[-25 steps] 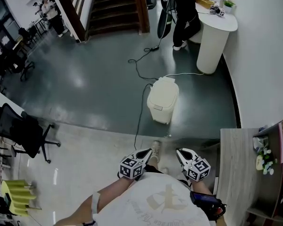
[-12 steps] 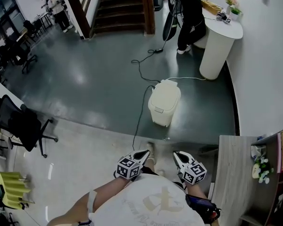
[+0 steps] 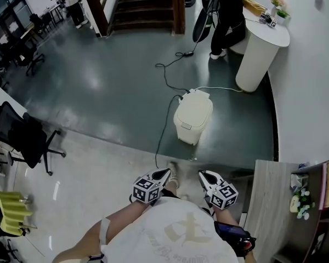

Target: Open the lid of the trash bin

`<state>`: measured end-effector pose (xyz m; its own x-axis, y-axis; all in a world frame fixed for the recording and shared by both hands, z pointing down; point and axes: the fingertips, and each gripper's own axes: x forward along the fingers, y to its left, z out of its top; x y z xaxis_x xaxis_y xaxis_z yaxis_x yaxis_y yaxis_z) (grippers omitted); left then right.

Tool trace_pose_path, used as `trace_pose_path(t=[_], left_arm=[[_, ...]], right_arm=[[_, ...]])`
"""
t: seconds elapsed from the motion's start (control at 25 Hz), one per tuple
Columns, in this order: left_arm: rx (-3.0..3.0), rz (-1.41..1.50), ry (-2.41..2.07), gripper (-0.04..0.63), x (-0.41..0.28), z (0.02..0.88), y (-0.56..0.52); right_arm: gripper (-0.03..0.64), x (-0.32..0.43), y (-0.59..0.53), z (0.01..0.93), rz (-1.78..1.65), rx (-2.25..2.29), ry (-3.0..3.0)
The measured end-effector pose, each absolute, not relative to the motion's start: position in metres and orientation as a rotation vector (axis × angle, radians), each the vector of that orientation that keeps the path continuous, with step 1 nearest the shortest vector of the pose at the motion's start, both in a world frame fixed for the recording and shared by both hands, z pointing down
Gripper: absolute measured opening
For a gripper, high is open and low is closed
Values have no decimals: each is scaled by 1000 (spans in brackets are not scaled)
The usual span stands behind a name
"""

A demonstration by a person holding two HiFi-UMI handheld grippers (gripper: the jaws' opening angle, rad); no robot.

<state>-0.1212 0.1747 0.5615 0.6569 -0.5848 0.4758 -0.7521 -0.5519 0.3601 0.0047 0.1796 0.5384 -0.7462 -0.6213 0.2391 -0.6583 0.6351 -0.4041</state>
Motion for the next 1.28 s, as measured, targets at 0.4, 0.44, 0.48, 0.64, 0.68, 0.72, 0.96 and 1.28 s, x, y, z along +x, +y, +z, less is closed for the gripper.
trace_pose_path(t=[0.4, 0.44, 0.48, 0.64, 0.68, 0.72, 0.96, 1.28], left_arm=[[2297, 401, -1088, 15, -139, 557, 147], [2295, 400, -1093, 15, -141, 556, 144], [2292, 398, -1098, 15, -143, 555, 141], [2289, 391, -1103, 15, -147, 554, 127], [2288, 394, -1100, 15, -147, 555, 123], [2286, 398, -1097, 15, -147, 557, 118], [2299, 402, -1072, 15, -136, 559, 81], [2307, 413, -1033, 15, -127, 563, 34]], right_arm=[[5, -8, 143, 539, 738, 1023, -2757], [5, -9, 141, 539, 741, 1017, -2756], [5, -10, 138, 539, 743, 1012, -2755], [5, -13, 124, 538, 725, 1009, -2751], [5, -13, 120, 539, 714, 1011, -2747], [5, -12, 115, 539, 706, 1015, -2743], [5, 0, 89, 540, 748, 1030, -2733], [3, 7, 47, 551, 717, 1069, -2661]])
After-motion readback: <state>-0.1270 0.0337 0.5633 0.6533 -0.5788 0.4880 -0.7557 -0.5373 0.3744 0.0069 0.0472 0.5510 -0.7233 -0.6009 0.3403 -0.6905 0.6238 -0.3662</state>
